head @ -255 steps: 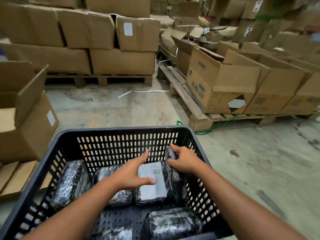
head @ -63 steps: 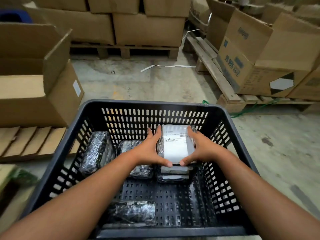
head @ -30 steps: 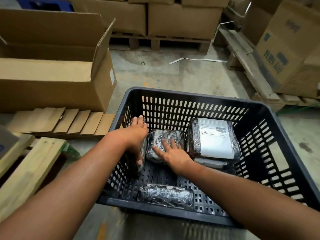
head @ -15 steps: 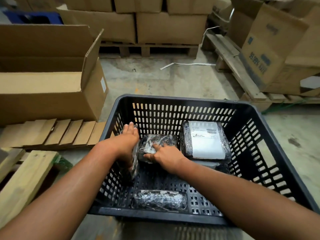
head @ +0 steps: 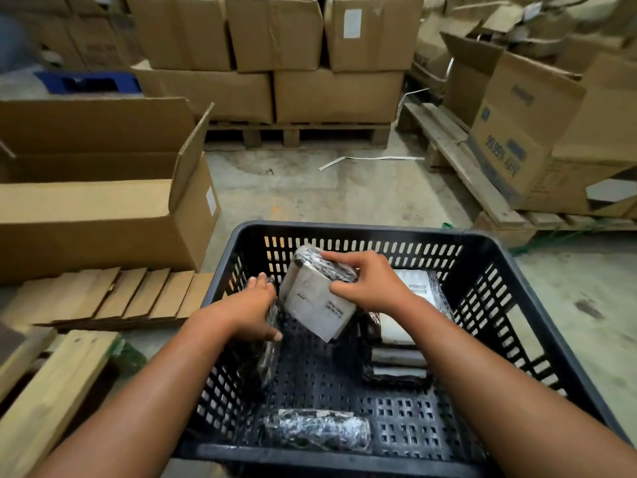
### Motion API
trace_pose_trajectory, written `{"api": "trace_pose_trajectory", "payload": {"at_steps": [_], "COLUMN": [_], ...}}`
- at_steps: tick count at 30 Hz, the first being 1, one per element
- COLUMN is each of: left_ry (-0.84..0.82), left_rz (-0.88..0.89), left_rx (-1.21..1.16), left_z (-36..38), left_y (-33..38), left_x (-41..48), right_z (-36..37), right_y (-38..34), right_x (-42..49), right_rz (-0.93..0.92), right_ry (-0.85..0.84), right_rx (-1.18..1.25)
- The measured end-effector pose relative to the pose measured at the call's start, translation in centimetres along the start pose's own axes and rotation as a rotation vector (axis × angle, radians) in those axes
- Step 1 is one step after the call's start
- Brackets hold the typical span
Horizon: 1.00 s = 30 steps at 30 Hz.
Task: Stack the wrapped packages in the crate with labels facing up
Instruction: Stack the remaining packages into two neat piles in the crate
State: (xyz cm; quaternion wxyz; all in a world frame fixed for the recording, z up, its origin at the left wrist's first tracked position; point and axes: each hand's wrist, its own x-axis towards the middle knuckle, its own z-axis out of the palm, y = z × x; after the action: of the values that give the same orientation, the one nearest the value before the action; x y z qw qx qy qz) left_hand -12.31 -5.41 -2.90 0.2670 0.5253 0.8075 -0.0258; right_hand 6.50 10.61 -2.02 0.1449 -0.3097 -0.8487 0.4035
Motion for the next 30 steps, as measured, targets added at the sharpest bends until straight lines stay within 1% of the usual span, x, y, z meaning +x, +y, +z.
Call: {"api": "trace_pose_trajectory", "payload": {"at_steps": [2,3,5,6,8,10,13,14,16,17,20,21,23,26,27,30], "left_ry": [0.054,0.115,0.255,0.287,0.252,0.220,0.226,0.218,0.209,0.207,0.205,0.201,0.177,0.131,0.142,0.187], "left_rz": [0.022,0.058,0.200,0.288,0.395,0.406,0.425,0.425,0.398,0.376,0.311,0.298,0.279,0.259,0.261,0.277], "left_rx": [-0.066,-0.142,-0.411,-0.559,-0.786,-0.881,-0.840,-0.817,-0.796,-0.789,-0.747,-0.729,-0.695,-0.653,-0.582,-0.246], "left_z": [-0.3,-0.5,-1.0,-1.4,-1.9,-1.9,-1.2,-1.0,-0.7,-0.6,-0.5,-0.6,-0.5,-0.6,-0.6,-0.1], "left_y": [0.0,0.0,0.1,0.4,1.0,1.7,1.9,1.7,1.2,0.9,0.4,0.3,0.3,0.5,0.5,0.7], "left_x": [0.1,0.1,-0.1,-0.4,-0.8,-0.8,-0.5,-0.5,-0.4,-0.3,0.0,0.0,0.2,0.1,0.1,0.1], "right_z": [-1.7,-2.5,-4.2,-5.1,-6.3,-6.8,-5.8,-5.2,-3.6,-2.8,-0.4,0.2,1.0,1.4,1.4,1.5], "right_y": [-0.3,-0.4,-0.5,-0.6,-0.9,-1.2,-1.5,-1.6,-1.1,-0.8,0.5,0.9,1.5,1.8,1.9,2.5], "right_x": [-0.2,-0.3,-0.4,-0.5,-0.8,-0.9,-0.9,-1.0,-1.5,-1.8,-3.0,-3.2,-3.3,-3.0,-2.9,-2.4], "right_rz": [-0.014,-0.025,-0.035,-0.032,-0.023,-0.009,0.021,0.012,-0.063,-0.106,-0.156,-0.168,-0.181,-0.199,-0.203,-0.210], "right_ry": [0.003,-0.003,-0.045,-0.085,-0.172,-0.201,-0.112,-0.061,0.011,-0.008,-0.221,-0.260,-0.260,-0.227,-0.228,-0.276], "right_rx": [0.089,0.139,0.259,0.326,0.442,0.466,0.408,0.326,0.024,-0.122,-0.412,-0.521,-0.683,-0.760,-0.769,-0.761]}}
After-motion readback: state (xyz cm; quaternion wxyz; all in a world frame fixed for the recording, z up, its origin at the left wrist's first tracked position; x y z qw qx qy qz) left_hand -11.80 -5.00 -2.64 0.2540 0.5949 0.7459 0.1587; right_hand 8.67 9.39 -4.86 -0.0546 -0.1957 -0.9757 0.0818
